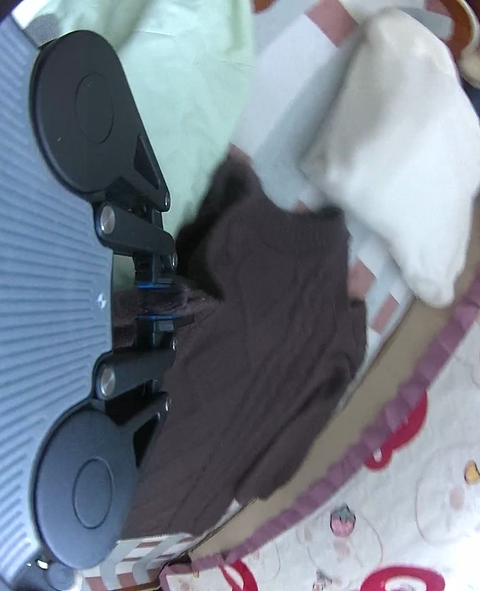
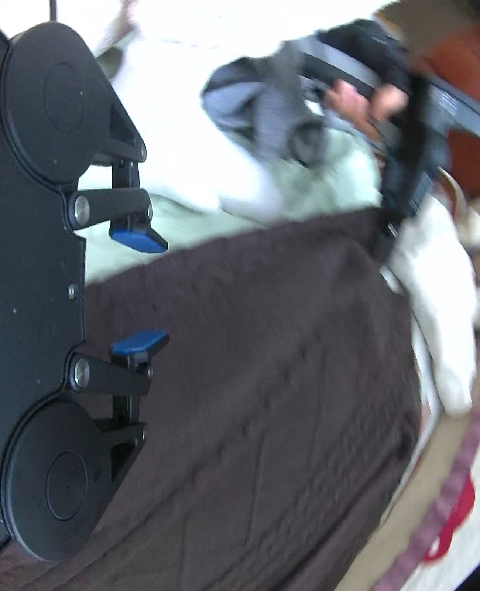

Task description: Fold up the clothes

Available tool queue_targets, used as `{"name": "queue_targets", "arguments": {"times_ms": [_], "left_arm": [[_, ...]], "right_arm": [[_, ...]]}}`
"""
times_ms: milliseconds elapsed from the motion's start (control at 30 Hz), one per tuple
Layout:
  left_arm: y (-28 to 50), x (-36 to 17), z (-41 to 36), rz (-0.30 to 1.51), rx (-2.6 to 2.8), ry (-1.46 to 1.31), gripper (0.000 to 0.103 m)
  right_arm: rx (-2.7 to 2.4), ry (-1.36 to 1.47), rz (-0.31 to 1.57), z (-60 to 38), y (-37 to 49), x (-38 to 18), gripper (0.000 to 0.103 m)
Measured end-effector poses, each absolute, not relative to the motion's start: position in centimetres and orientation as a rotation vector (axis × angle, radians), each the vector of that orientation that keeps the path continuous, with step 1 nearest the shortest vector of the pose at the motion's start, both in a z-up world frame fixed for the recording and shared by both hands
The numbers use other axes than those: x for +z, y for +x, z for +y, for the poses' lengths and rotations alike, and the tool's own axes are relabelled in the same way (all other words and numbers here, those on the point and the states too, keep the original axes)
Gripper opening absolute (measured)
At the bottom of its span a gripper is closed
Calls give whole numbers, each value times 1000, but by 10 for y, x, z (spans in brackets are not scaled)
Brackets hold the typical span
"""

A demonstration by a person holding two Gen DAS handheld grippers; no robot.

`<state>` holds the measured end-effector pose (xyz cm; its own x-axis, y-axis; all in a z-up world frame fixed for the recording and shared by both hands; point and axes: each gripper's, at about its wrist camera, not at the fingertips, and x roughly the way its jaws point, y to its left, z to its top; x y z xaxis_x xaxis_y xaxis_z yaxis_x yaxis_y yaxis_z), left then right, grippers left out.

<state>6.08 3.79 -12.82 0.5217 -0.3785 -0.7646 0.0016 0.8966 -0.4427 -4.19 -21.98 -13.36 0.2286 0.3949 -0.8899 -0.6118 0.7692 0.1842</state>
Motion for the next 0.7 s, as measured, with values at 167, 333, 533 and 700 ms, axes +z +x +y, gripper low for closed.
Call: {"name": "queue_targets", "arguments": {"times_ms": [167,333,533,700], "left_arm": [[55,-147,46,1041,-197,-459,12],[52,-146,43,1042,-198,-399,13],[40,-122,29,1009,-233,-165,14],[23,-104,8,948,-335,63,23]], "right_arm": [[607,-493,1149,-199,-59,-164,59],[570,-538,1055,-203,-67,-163,10],[480,-250,878,-247,-58,-76,9],[338,-268,761,-272,-26,-43,8]]}}
